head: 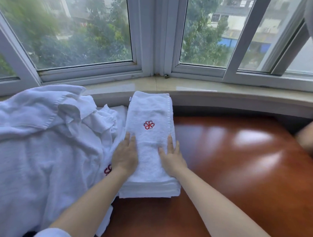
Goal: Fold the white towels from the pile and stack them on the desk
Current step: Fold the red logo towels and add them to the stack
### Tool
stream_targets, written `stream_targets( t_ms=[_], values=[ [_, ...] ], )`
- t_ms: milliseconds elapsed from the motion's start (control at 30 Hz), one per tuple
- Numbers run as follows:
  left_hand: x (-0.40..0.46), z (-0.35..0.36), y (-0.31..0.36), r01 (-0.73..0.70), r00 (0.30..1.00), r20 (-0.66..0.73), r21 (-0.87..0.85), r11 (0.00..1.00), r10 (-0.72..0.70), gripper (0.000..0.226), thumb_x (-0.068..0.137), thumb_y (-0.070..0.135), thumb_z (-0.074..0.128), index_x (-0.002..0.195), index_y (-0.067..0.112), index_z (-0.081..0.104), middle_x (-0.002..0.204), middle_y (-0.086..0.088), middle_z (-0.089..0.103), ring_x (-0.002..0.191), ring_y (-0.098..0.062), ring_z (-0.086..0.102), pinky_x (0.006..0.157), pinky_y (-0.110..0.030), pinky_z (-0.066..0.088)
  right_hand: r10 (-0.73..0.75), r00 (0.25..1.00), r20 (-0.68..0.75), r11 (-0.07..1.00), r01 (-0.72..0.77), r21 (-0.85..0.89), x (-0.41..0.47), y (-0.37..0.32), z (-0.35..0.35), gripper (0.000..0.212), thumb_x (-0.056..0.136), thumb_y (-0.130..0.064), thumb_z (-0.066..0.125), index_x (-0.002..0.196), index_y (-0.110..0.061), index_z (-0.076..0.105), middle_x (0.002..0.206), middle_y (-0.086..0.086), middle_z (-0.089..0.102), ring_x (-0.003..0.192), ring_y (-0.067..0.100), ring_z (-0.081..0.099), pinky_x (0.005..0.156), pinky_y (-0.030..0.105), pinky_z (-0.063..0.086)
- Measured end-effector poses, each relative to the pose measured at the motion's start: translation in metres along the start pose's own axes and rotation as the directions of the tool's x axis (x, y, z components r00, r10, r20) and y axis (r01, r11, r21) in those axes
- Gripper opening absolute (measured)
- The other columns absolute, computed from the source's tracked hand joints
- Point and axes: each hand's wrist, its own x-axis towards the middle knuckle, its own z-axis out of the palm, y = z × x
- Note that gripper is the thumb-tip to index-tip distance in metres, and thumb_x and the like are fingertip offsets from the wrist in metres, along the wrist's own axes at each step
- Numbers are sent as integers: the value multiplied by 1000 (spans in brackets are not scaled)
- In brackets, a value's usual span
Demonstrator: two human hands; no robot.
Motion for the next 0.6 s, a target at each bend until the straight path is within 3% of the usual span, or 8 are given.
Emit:
stream_targets(
  t_ms=[200,367,500,600],
  values=[
    [12,0,1,-22,997,77,31,999,20,52,103,23,21,154,15,16,162,-3,9,142,-30,27,114,-39,26,71,993,-98,960,-94,-262,0,-6,1,66,95,-64,14,148,-41,-18,161,6,3,144,28,19,112,46,23],
    [-4,-20,-5,-110,982,159,12,994,107,49,105,24,19,153,15,18,162,-4,7,145,-25,20,114,-38,22,113,984,-139,959,-145,-243,-29,-10,7,64,97,-59,17,152,-35,-8,161,5,4,145,29,14,114,47,18],
    [-38,-44,-22,-158,982,112,56,986,151,55,98,11,31,151,22,21,159,-2,15,139,-25,30,105,-42,36,9,976,-217,960,-70,-272,-64,-17,11,61,99,-50,25,154,-27,9,160,8,10,145,28,15,116,45,18],
    [-61,-66,-44,-91,996,27,60,994,89,49,91,7,38,138,19,39,150,-6,27,127,-30,40,95,-42,43,-109,970,-218,941,30,-336,-87,-36,13,58,101,-47,26,153,-25,13,160,9,9,147,24,9,118,43,14]
  ],
)
